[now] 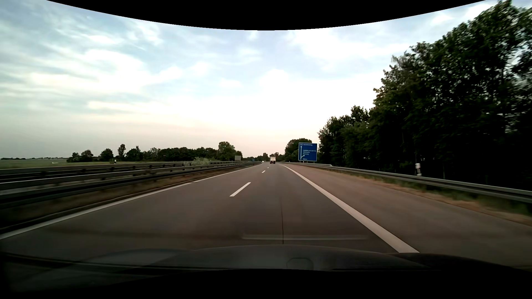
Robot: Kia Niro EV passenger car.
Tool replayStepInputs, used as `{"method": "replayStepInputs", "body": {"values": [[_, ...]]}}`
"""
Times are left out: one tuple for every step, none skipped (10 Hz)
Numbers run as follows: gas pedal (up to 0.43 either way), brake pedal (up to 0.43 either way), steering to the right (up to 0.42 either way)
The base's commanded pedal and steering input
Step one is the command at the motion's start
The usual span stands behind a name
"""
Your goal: Follow the waypoints while adhering to traffic rules and regulations
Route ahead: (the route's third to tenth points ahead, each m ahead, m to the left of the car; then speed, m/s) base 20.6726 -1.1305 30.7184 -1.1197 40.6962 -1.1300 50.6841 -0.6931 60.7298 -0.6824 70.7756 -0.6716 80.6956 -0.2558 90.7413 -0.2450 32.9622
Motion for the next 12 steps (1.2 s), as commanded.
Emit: {"method": "replayStepInputs", "body": {"values": [[0.039, 0.006, -0.003], [0.067, 0.006, -0.003], [0.098, 0.006, -0.003], [0.098, 0.006, -0.003], [0.138, 0.006, -0.003], [0.189, 0.006, -0.003], [0.209, 0.006, -0.003], [0.209, 0.006, -0.003], [0.209, 0.006, -0.003], [0.209, 0.006, -0.003], [0.209, 0.006, -0.003], [0.209, 0.006, -0.003]]}}
